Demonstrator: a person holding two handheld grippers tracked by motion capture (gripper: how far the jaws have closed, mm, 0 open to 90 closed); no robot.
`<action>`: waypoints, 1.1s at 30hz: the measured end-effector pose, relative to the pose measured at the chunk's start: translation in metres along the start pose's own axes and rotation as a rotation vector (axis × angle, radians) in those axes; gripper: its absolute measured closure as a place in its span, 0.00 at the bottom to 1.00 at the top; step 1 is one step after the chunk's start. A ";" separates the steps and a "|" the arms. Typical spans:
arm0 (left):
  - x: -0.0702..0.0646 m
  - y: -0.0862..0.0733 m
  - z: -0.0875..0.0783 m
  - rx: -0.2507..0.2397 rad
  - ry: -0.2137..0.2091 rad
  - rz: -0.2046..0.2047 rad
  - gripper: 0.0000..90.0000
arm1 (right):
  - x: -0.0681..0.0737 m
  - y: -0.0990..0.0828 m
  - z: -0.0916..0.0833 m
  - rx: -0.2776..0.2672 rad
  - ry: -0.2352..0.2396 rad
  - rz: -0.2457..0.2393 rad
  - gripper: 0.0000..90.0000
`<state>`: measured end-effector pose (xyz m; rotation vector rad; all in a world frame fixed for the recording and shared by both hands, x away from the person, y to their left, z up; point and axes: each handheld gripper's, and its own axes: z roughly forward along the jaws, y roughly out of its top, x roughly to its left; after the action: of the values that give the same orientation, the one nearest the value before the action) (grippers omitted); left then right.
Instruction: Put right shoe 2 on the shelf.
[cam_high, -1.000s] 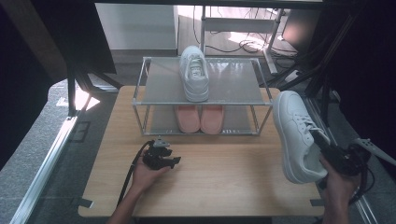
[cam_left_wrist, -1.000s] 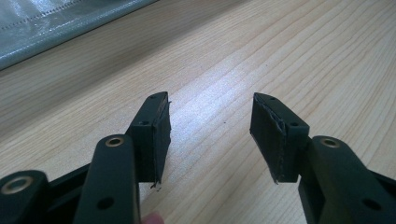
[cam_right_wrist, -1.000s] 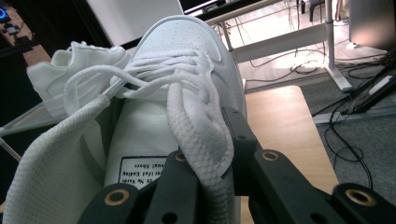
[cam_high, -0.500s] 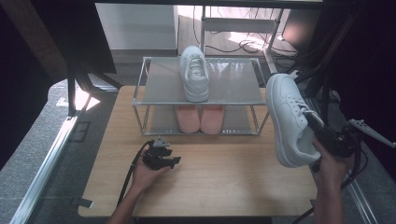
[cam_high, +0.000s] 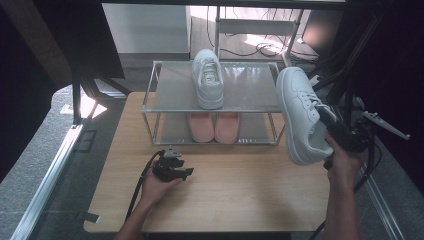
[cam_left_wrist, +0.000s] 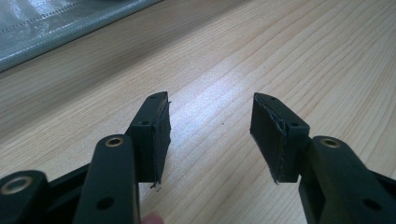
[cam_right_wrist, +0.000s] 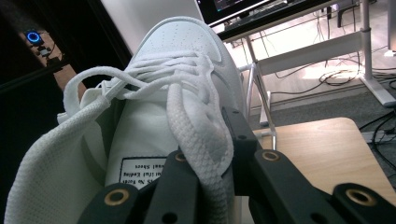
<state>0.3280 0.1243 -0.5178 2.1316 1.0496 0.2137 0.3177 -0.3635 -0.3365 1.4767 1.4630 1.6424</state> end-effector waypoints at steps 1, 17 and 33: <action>0.000 0.000 0.000 0.000 -0.001 -0.001 0.54 | 0.001 0.001 0.002 0.001 0.003 -0.001 0.94; 0.001 0.000 0.000 0.001 -0.005 0.003 0.53 | 0.012 0.017 0.034 0.012 0.010 0.009 0.94; 0.002 0.000 -0.001 -0.004 -0.007 0.000 0.53 | 0.024 0.031 0.067 0.010 0.012 0.035 0.94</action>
<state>0.3287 0.1262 -0.5176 2.1274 1.0447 0.2075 0.3804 -0.3269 -0.3102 1.5084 1.4619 1.6692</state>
